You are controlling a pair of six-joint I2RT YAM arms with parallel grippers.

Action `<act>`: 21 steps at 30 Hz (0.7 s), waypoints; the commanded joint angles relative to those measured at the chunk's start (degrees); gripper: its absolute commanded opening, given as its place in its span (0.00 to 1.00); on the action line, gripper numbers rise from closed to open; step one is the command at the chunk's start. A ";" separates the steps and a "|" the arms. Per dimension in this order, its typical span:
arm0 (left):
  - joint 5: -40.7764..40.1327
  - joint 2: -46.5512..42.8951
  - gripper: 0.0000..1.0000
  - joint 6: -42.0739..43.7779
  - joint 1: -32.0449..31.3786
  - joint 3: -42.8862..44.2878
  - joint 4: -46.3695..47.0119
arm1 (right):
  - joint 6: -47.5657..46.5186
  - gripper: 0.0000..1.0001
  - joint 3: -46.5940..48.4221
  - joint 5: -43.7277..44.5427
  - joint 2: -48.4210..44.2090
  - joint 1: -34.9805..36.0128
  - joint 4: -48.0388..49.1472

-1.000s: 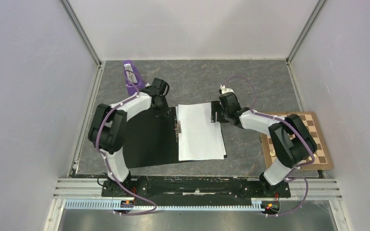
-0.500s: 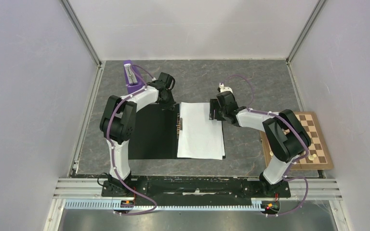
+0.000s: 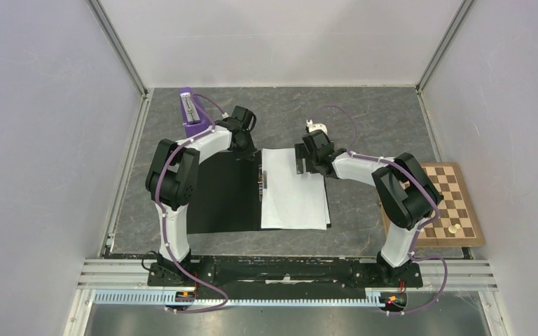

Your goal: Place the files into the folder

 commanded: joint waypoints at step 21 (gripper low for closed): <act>2.39 2.17 0.02 2.09 -1.93 0.83 -0.55 | 2.91 0.95 0.01 -8.68 -1.58 -5.73 5.58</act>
